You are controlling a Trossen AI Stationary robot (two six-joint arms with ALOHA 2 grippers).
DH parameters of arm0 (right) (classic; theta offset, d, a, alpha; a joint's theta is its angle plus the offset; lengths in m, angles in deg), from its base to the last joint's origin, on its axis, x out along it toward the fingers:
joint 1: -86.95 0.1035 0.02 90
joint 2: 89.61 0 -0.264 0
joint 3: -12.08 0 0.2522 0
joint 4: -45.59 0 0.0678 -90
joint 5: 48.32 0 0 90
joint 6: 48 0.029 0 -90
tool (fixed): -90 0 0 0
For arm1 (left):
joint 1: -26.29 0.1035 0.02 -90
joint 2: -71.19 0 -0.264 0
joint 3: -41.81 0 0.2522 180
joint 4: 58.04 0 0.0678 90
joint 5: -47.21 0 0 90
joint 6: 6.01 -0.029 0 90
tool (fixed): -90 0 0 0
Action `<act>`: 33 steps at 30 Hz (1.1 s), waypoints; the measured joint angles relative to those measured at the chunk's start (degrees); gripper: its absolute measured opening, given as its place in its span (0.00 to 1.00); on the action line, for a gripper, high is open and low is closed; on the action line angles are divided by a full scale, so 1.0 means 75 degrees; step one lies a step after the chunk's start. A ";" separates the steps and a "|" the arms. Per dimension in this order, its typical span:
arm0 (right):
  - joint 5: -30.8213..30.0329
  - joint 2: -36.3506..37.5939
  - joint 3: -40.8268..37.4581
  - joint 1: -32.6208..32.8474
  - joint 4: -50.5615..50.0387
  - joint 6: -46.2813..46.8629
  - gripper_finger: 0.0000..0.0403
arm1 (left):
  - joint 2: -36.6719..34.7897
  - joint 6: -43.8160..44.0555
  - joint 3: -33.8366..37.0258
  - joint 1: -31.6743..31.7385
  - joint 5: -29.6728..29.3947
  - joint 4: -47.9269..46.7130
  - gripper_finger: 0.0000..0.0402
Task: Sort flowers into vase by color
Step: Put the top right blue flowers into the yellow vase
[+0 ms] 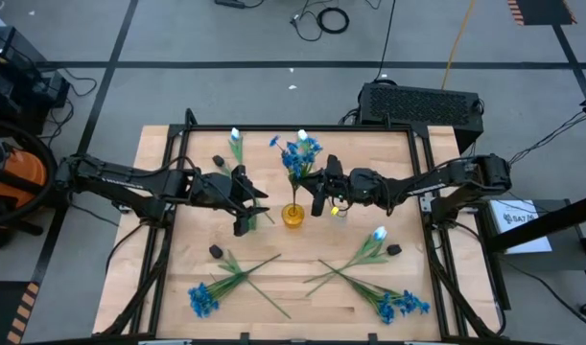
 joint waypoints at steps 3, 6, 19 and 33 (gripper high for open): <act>0.0010 -0.0074 0.0000 -0.0024 0.0024 0.0021 0.08 | 0.0000 -0.0204 0.0000 0.0000 -0.0206 0.0006 0.44; 0.0026 -0.0074 0.0000 -0.0024 -0.0006 0.0058 0.11 | 0.0000 -0.0372 0.0000 0.0003 -0.0244 -0.0005 0.44; 0.0432 -0.0074 0.0000 0.0126 -0.0559 0.0356 0.32 | 0.0000 -0.0446 0.0000 0.0052 -0.0244 -0.0025 0.44; 0.0481 0.0082 -0.0002 0.0128 -0.1400 0.0212 0.60 | 0.0000 -0.0578 0.0000 0.0052 -0.0223 -0.0552 0.44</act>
